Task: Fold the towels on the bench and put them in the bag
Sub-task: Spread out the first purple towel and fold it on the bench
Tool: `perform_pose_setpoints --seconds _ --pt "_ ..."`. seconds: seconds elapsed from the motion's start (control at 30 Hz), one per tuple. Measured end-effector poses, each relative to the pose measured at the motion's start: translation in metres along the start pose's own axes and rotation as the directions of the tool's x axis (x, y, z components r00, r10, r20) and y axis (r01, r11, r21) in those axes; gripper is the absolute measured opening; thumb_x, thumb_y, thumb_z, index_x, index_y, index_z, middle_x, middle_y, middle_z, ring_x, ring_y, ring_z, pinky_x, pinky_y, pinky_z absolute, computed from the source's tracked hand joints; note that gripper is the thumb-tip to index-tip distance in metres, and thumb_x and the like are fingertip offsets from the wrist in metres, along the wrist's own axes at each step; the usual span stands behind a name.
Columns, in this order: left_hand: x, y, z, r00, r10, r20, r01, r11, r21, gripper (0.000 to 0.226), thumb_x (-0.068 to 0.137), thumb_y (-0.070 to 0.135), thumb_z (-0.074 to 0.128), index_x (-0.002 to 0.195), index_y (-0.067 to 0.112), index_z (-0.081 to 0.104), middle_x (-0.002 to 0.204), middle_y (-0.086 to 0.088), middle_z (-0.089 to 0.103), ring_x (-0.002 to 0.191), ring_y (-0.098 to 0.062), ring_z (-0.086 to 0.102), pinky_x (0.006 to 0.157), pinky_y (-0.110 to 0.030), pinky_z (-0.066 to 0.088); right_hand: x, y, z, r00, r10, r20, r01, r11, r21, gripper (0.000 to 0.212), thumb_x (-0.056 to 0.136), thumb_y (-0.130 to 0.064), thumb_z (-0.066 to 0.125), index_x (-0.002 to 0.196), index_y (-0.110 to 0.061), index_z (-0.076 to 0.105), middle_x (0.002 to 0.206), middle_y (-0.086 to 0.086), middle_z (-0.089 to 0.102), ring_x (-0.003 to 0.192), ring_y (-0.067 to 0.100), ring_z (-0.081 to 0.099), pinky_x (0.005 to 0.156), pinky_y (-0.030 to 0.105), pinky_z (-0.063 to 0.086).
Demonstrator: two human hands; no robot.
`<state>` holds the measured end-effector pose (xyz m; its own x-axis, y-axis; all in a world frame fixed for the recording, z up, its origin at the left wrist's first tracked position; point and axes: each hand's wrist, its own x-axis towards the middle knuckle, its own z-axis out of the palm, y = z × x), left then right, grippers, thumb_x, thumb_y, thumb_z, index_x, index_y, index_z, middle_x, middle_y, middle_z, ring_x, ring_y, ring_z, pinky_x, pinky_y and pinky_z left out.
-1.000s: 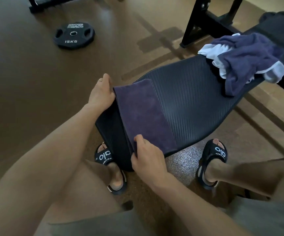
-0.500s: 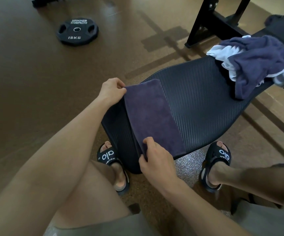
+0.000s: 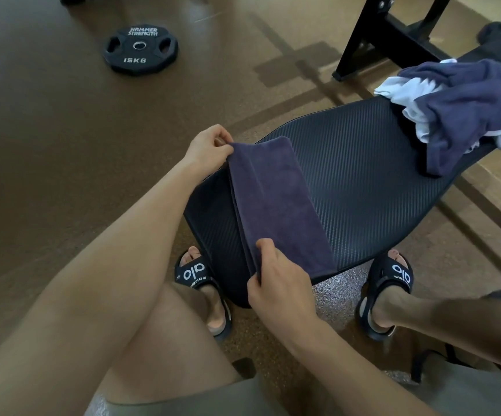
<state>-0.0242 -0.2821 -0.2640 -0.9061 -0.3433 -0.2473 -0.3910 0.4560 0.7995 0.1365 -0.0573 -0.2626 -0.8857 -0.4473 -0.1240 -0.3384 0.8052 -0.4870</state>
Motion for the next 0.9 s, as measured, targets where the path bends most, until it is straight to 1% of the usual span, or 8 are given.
perform_pose_setpoints --seconds 0.13,0.27,0.33,0.47,0.57,0.67,0.77,0.9 --pt "-0.003 0.001 -0.003 1.000 -0.008 0.008 0.008 1.000 0.009 0.010 0.094 0.015 0.058 0.101 0.022 0.059 0.102 -0.004 0.069 0.096 -0.021 0.068 0.093 -0.045 0.058 0.003 -0.001 -0.004 0.998 0.010 0.061 -0.012 0.999 0.039 0.032 0.094 -0.025 0.054 0.123 -0.023 0.041 0.101 -0.004 0.061 0.088 0.020 0.061 0.068 0.032 0.039" --pt "-0.006 -0.002 -0.003 0.999 -0.044 0.014 0.044 0.999 0.015 0.030 0.095 0.023 0.063 0.122 0.022 0.050 0.108 -0.003 0.066 0.094 -0.019 0.068 0.087 -0.038 0.057 0.028 0.005 -0.021 0.988 0.086 0.128 -0.103 0.985 0.135 0.041 0.088 -0.046 0.061 0.122 -0.025 0.050 0.097 -0.003 0.067 0.092 0.024 0.062 0.075 0.037 0.047" --pt "-0.007 -0.004 -0.004 0.998 -0.059 -0.004 0.059 0.998 0.011 0.038 0.094 0.025 0.067 0.126 0.019 0.048 0.109 -0.002 0.065 0.091 -0.017 0.068 0.081 -0.031 0.056 0.061 0.019 -0.033 0.994 0.090 0.068 -0.100 0.980 0.170 0.036 0.089 -0.040 0.063 0.119 -0.021 0.056 0.093 0.000 0.067 0.093 0.026 0.064 0.078 0.037 0.050" --pt "-0.007 -0.011 -0.004 0.997 -0.072 -0.008 0.072 0.997 0.034 0.038 0.093 0.021 0.070 0.124 0.019 0.049 0.106 0.000 0.064 0.097 -0.018 0.067 0.092 -0.040 0.057 0.147 0.055 -0.062 1.000 0.022 0.002 -0.022 0.994 0.103 0.036 0.091 -0.023 0.062 0.127 -0.018 0.058 0.105 0.004 0.057 0.097 0.024 0.060 0.088 0.039 0.050" --pt "-0.005 -0.014 0.000 0.998 -0.057 -0.026 0.058 0.997 0.048 0.035 0.094 0.017 0.067 0.124 0.019 0.049 0.107 0.001 0.062 0.101 -0.020 0.066 0.092 -0.040 0.056 0.204 0.074 -0.077 1.000 0.002 0.017 -0.003 0.999 0.041 0.045 0.092 -0.024 0.062 0.137 -0.024 0.055 0.118 0.005 0.049 0.112 0.026 0.055 0.101 0.041 0.047" --pt "-0.002 -0.014 0.002 0.998 -0.031 -0.047 0.033 0.998 0.059 0.033 0.093 0.015 0.066 0.121 0.018 0.050 0.105 0.001 0.062 0.099 -0.021 0.066 0.087 -0.037 0.056 0.245 0.080 -0.086 0.993 -0.025 0.114 0.025 1.000 0.008 0.050 0.092 -0.032 0.064 0.140 -0.032 0.053 0.130 0.006 0.046 0.127 0.025 0.044 0.109 0.039 0.040" --pt "-0.001 -0.013 0.003 0.999 0.002 -0.042 0.001 0.998 0.065 0.032 0.092 0.015 0.065 0.121 0.017 0.051 0.106 0.000 0.063 0.097 -0.018 0.064 0.084 -0.032 0.055 0.267 0.078 -0.087 0.962 -0.073 0.263 0.071 0.997 0.015 0.034 0.091 -0.035 0.068 0.124 -0.034 0.063 0.123 0.002 0.048 0.119 0.019 0.047 0.101 0.031 0.039" --pt "0.002 -0.018 0.002 1.000 0.011 -0.021 -0.010 0.998 0.055 0.032 0.091 0.017 0.068 0.120 0.020 0.053 0.110 0.001 0.066 0.100 -0.014 0.065 0.084 -0.029 0.054 0.283 0.075 -0.090 0.944 -0.098 0.315 0.115 0.993 -0.036 0.006 0.086 -0.031 0.072 0.090 -0.031 0.067 0.116 0.000 0.048 0.108 0.019 0.053 0.088 0.029 0.042"
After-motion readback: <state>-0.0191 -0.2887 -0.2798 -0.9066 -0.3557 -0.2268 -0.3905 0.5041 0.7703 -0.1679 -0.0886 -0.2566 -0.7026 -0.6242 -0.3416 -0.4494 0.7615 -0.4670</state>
